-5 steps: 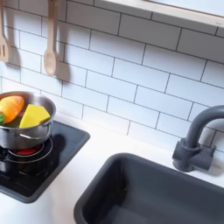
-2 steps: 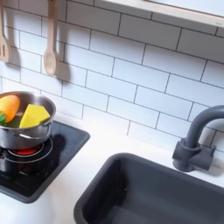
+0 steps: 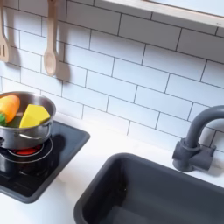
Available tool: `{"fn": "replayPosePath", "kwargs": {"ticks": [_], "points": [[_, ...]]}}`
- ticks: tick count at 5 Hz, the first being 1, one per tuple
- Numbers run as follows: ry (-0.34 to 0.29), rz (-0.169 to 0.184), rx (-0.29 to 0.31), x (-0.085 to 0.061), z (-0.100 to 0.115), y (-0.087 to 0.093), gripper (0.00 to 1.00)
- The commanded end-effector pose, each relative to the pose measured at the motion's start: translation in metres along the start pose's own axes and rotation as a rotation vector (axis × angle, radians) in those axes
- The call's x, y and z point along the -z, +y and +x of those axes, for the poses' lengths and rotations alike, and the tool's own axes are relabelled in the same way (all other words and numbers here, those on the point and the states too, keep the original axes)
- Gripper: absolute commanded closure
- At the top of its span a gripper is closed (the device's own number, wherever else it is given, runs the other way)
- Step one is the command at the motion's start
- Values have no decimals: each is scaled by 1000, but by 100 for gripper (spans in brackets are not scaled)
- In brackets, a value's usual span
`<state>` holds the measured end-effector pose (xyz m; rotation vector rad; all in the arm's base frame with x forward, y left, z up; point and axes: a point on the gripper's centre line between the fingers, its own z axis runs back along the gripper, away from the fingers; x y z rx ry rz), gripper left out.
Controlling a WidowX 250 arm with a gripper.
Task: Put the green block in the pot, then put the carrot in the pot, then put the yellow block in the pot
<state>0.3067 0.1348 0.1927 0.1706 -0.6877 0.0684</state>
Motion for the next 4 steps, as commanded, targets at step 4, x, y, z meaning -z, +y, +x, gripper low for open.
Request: {"fn": "replayPosePath", "kwargs": {"ticks": [4], "points": [[-92,24,63,-26,20,-6,0]]}}
